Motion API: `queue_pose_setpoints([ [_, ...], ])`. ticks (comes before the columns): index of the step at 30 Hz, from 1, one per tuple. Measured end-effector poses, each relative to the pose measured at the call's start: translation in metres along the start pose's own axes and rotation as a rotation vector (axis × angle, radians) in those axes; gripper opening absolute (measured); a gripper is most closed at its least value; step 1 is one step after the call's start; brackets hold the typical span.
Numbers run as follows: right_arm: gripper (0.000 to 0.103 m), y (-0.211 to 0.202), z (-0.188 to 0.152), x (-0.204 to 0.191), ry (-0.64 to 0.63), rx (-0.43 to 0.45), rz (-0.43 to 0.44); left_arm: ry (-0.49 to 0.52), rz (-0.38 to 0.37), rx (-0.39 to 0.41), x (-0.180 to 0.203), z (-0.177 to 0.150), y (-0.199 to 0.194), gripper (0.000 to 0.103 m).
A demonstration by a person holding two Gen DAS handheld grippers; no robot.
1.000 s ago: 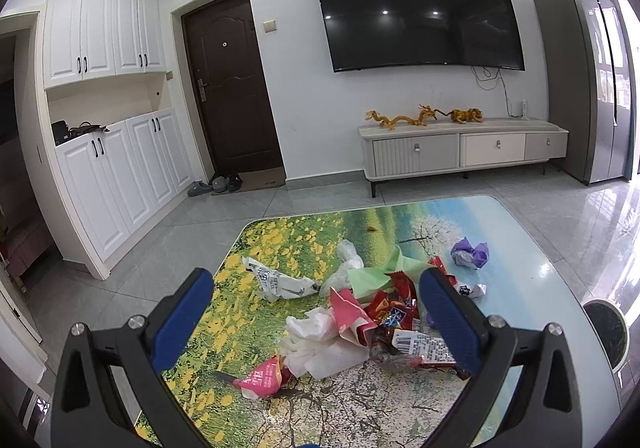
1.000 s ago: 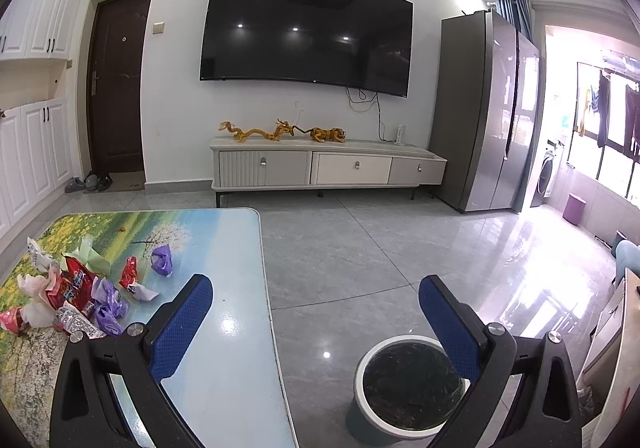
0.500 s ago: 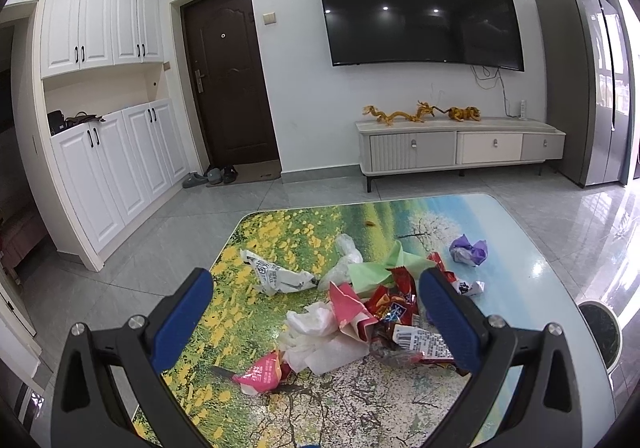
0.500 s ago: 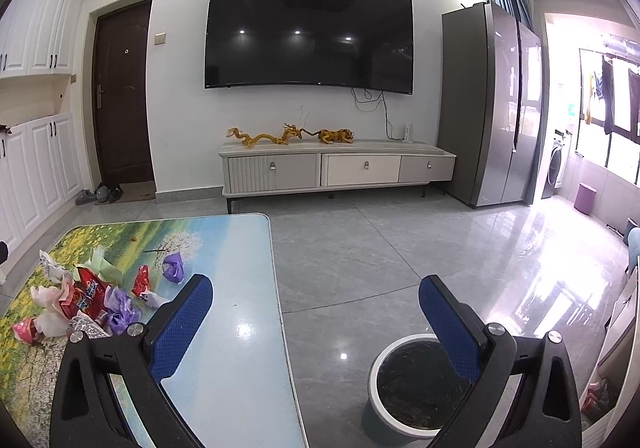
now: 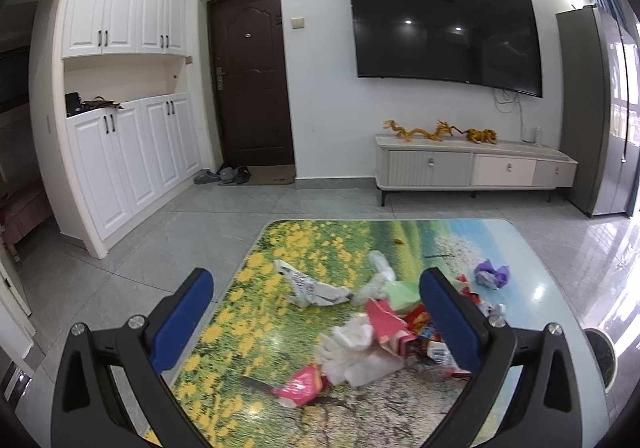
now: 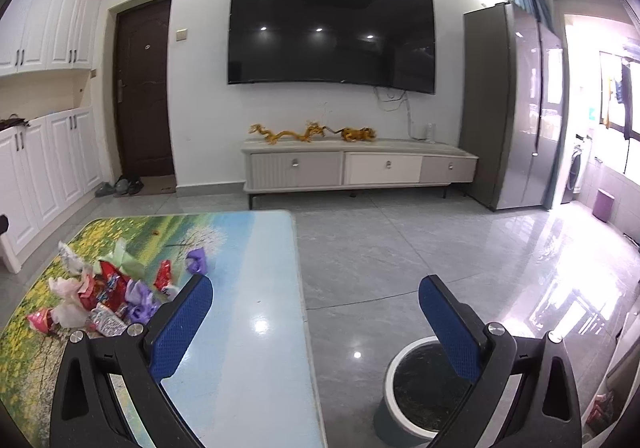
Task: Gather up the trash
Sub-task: 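Grasp the brown snack bag with right tool while left tool grasps pink wrapper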
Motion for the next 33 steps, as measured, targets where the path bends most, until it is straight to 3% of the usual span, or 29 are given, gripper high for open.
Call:
queue_pose_setpoints([
  [9, 0.099, 0.029, -0.032, -0.074, -0.13, -0.155, 0.254, 0.017, 0.04, -0.106, -0.046, -0.024, 0.025, 0.103],
  [14, 0.081, 0.033, -0.049, -0.124, -0.232, -0.223, 0.412, 0.032, -0.074, -0.199, -0.049, -0.052, 0.039, 0.102],
  [18, 0.069, 0.033, -0.055, -0.164, -0.329, -0.252, 0.513, 0.044, -0.171, -0.266, -0.045, -0.074, 0.051, 0.095],
  [21, 0.065, 0.039, -0.056, -0.188, -0.397, -0.267, 0.55, 0.062, -0.219, -0.301, -0.041, -0.085, 0.064, 0.09],
  [29, 0.064, 0.066, -0.056, -0.231, -0.532, -0.327, 0.636, 0.143, -0.293, -0.361, -0.034, -0.1, 0.095, 0.089],
  [31, 0.062, 0.074, -0.058, -0.237, -0.57, -0.346, 0.629, 0.153, -0.306, -0.385, -0.033, -0.106, 0.101, 0.079],
  [33, 0.054, 0.079, -0.061, -0.239, -0.599, -0.361, 0.621, 0.155, -0.317, -0.415, -0.033, -0.112, 0.106, 0.069],
])
Point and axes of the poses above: each gripper's, at about its wrist camera, not at the fingertips, and y roughly the way its jaws point, x to its right, z to its top, the point moved 3 cm from there along y, roughly the way its jaws point, and after that the axes turned 7 degrees about -z, right-handed, at the moved point
